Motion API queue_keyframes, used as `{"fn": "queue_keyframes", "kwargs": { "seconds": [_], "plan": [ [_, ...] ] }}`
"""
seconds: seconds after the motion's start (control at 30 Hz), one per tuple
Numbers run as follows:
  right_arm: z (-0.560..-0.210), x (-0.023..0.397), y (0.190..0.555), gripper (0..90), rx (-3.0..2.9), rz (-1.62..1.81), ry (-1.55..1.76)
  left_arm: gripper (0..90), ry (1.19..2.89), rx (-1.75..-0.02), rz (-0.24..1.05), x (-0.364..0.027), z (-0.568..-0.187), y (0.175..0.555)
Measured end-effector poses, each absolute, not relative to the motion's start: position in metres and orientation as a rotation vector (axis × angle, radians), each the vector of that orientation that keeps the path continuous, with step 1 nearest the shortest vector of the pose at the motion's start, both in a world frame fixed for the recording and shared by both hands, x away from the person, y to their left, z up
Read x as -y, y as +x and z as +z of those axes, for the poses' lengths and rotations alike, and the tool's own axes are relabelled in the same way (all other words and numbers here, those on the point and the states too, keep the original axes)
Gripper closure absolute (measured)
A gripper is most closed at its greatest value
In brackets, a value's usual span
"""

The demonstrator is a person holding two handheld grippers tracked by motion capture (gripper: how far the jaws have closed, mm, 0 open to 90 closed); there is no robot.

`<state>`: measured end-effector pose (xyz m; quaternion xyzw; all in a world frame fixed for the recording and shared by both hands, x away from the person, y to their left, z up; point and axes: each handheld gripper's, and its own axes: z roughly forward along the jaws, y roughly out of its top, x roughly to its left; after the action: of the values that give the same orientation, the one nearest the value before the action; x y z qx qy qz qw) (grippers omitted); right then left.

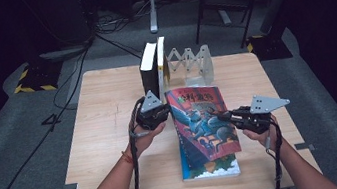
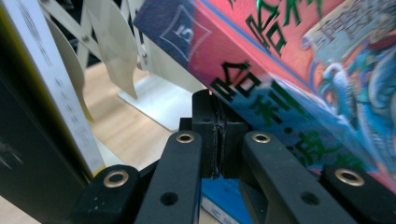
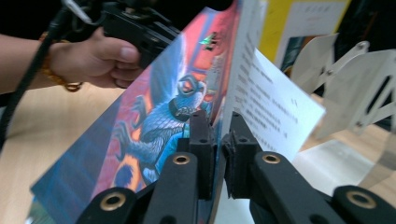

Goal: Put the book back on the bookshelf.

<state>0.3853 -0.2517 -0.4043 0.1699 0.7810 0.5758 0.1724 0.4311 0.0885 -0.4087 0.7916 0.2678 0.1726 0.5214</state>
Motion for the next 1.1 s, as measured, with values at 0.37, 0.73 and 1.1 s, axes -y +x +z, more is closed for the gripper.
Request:
{"fn": "queue_keyframes", "kwargs": {
  "seconds": [0.37,0.73,1.1],
  "plan": [
    [-0.395,0.257,0.37,85.6,-2.025,1.524,0.459,87.3,1.904,-0.56,0.475,-0.074,-0.366,0.422],
    [-0.39,0.25,0.373,85.7,-1.914,1.537,0.52,89.0,1.853,-0.521,0.536,-0.066,-0.332,0.413],
    [-0.391,0.226,0.381,85.7,-1.845,1.569,0.586,89.1,1.83,-0.541,0.569,-0.077,-0.324,0.417]
  ]
}}
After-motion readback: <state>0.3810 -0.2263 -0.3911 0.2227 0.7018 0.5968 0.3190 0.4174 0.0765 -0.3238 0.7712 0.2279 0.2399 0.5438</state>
